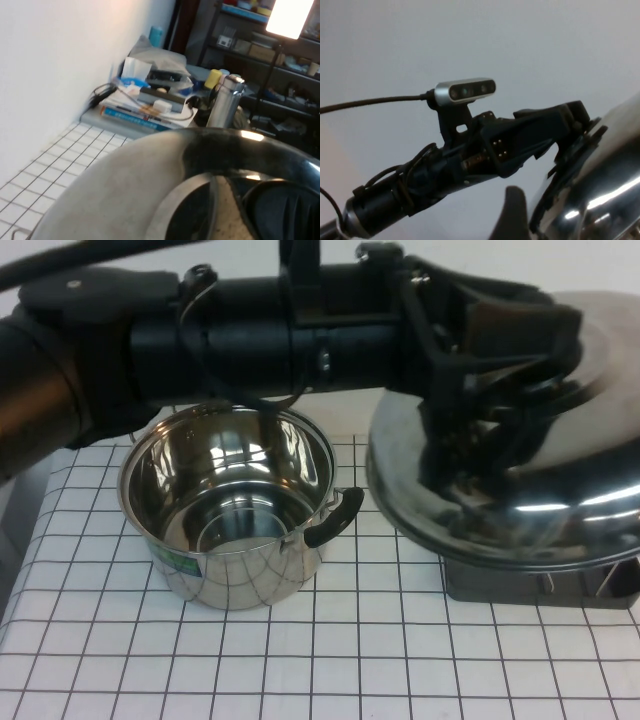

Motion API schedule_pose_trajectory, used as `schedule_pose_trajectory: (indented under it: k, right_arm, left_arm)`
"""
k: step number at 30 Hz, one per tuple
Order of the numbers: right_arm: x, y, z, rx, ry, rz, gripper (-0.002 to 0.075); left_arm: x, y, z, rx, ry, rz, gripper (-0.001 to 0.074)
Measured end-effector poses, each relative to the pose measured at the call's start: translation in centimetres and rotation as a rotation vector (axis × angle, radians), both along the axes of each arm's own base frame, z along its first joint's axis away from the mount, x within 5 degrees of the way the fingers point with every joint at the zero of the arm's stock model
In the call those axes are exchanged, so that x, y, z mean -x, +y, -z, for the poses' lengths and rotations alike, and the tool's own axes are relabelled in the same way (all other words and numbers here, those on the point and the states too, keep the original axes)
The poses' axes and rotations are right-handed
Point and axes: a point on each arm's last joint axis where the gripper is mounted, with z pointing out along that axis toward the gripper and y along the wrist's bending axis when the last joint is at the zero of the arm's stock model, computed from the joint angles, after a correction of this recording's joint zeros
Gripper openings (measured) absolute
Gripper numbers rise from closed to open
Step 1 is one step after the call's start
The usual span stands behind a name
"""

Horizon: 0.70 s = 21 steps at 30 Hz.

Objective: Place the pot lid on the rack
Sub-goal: Hand over the pot lid

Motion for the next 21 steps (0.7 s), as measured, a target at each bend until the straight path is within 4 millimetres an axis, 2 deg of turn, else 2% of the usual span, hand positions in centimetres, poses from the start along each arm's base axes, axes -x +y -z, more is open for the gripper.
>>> schedule_pose_trajectory:
  k: [2,5,13,18,21]
  right_arm:
    - [0.0,0.0,0.0,-0.024,0.019,-0.007,0.0577]
    - [0.0,0.0,0.0,-0.038,0.029,-0.011,0.0601]
    - [-0.2,-0.3,-0.2,-0.083,0.034,0.017,0.0602]
    - [-0.2,-0.4,-0.3,-0.098,0.033,0.03,0.0538]
    - [-0.2,-0.4,-0.3,-0.084,0.021,0.036,0.0427]
  left_arm:
    - [0.5,-0.5,-0.6,0.01,-0.017,0.013,0.0328]
    - [1.3,-1.4,-1.2,0.02,-0.033,0.043,0.0328]
    - [3.6,-3.6,-1.3,0.026,-0.035,0.108,0.0328]
    - [4.8,-4.5,-1.4,0.027,-0.038,0.157,0.0328]
    - [5.1,-4.6,-1.4,0.028,-0.038,0.171,0.0328]
